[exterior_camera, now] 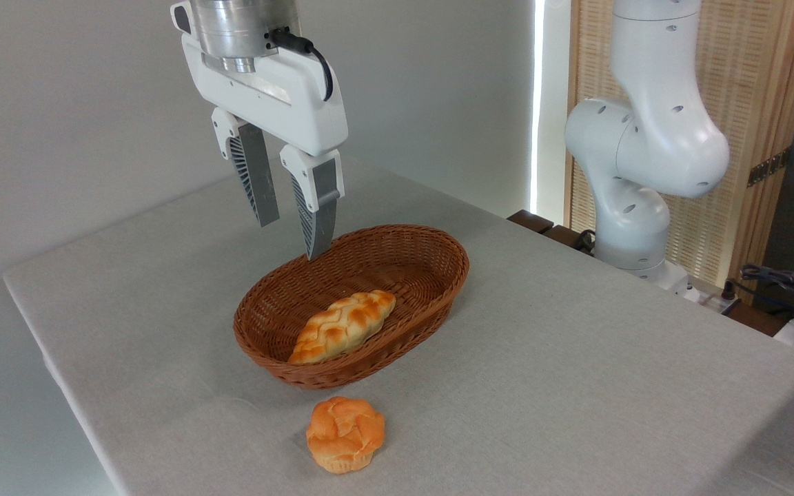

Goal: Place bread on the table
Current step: 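Lower the open gripper into the wicker basket over the braided bread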

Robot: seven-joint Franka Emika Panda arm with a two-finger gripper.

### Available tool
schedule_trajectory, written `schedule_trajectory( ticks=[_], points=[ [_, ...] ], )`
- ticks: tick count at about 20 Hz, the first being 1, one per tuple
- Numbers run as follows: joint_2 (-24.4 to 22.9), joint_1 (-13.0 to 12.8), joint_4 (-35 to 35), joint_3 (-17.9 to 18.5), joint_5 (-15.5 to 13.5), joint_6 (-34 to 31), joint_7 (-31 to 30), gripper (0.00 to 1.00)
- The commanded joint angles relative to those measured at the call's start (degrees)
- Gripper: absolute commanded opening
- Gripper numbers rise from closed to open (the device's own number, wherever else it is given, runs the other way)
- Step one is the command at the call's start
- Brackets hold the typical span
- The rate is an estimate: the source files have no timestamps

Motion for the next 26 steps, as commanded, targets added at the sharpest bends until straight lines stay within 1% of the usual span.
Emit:
schedule_trajectory(
  ticks=[1,10,12,14,16,17,19,21,22,24,26],
  points=[
    [-0.73,-0.13,-0.67,0.45,0.04,0.73,0.69,1.00],
    [-0.73,-0.13,-0.67,0.45,0.04,0.73,0.69,1.00],
    [-1.60,-0.21,-0.94,0.54,0.04,0.73,0.69,1.00],
    [-3.97,-0.21,-4.35,0.54,0.04,2.04,0.77,1.00],
    [-6.61,-0.21,-8.39,0.54,-0.04,5.81,0.86,1.00],
    [-7.66,-0.56,-10.24,0.45,-0.04,7.83,0.78,1.00],
    [-9.33,-1.09,-14.01,-0.16,-0.04,9.86,0.77,1.00],
    [-11.79,-2.58,-20.42,-0.34,-0.04,11.97,0.78,1.00],
    [-12.59,-2.93,-23.32,-0.34,-0.04,13.72,0.77,1.00],
    [-12.77,-3.72,-27.90,-0.34,-0.04,18.28,0.77,1.00],
    [-12.34,-3.82,-32.12,-0.34,-0.13,23.03,0.77,1.00]
  ],
)
